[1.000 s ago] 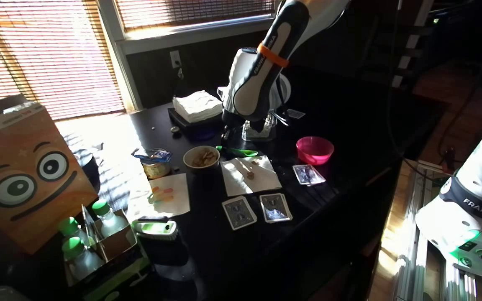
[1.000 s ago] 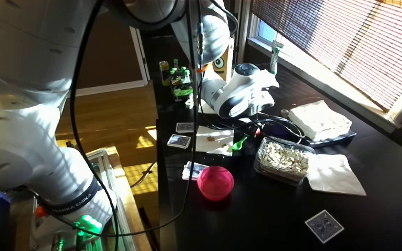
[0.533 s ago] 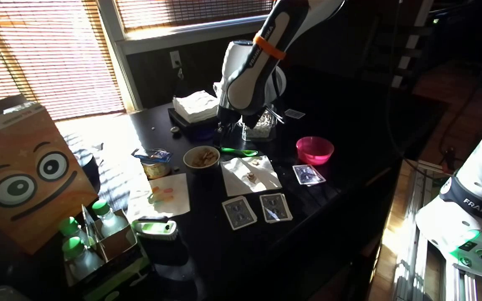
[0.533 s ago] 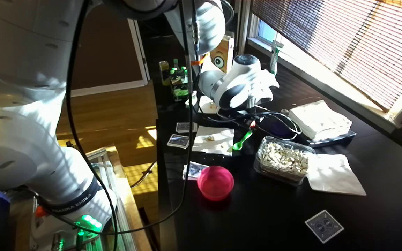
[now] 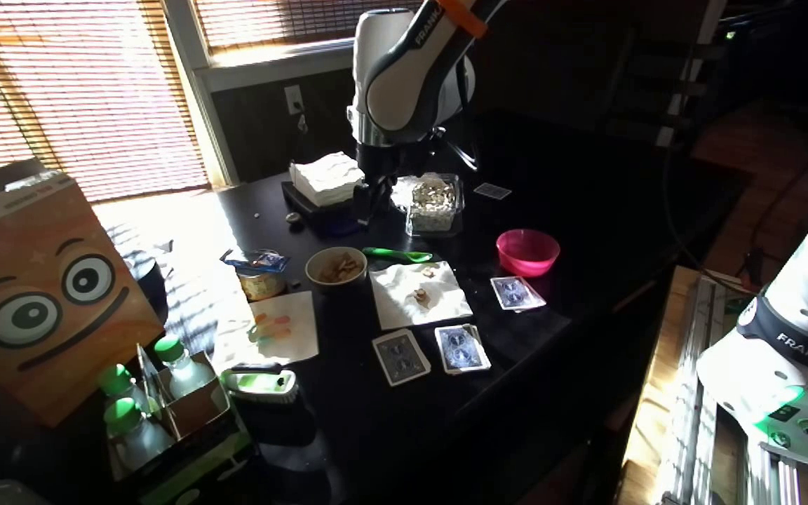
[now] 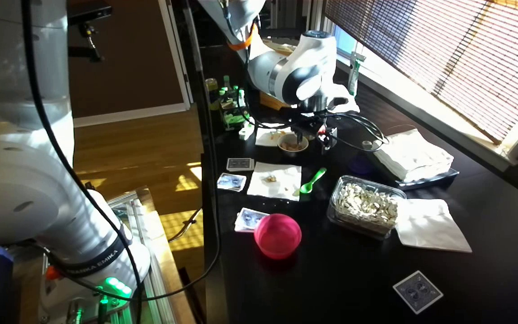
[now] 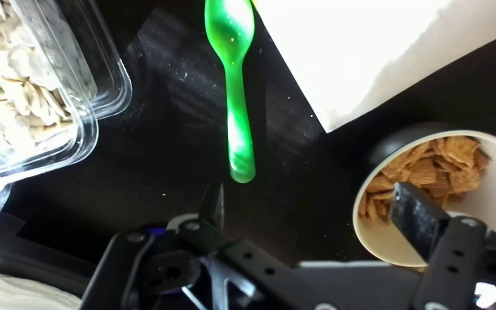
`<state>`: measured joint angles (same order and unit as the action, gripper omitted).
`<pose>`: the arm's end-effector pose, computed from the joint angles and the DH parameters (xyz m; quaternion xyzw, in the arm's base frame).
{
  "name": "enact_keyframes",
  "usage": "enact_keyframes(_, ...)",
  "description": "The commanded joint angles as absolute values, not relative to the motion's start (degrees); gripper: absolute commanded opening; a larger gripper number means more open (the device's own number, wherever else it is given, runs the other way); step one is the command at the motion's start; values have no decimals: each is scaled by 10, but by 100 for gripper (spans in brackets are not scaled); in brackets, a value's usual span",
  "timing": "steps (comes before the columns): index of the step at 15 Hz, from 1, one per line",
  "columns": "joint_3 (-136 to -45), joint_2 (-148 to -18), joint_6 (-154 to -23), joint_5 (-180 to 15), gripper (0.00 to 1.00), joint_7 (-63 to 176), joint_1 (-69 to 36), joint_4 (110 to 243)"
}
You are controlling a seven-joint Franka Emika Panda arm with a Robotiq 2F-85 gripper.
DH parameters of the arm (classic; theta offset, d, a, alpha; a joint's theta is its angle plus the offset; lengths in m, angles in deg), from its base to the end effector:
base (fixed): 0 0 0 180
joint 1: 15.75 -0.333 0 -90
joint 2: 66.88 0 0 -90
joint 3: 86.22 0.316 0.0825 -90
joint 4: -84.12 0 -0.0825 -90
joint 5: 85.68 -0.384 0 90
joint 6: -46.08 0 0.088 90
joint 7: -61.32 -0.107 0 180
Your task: Use the green spoon to place some contents from the white and black bowl and put them on the white napkin.
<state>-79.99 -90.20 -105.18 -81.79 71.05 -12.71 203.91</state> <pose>0.5989 0.0338 0.2409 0.9882 0.1346 0.0727 0.0015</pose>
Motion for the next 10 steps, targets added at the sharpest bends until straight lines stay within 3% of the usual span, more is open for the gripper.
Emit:
enact_keyframes(1, -821, -861, -996, -815, 100, 689, -150, 2055)
enact_keyframes(10, -819, -863, -971, -823, 100, 707, -149, 2041)
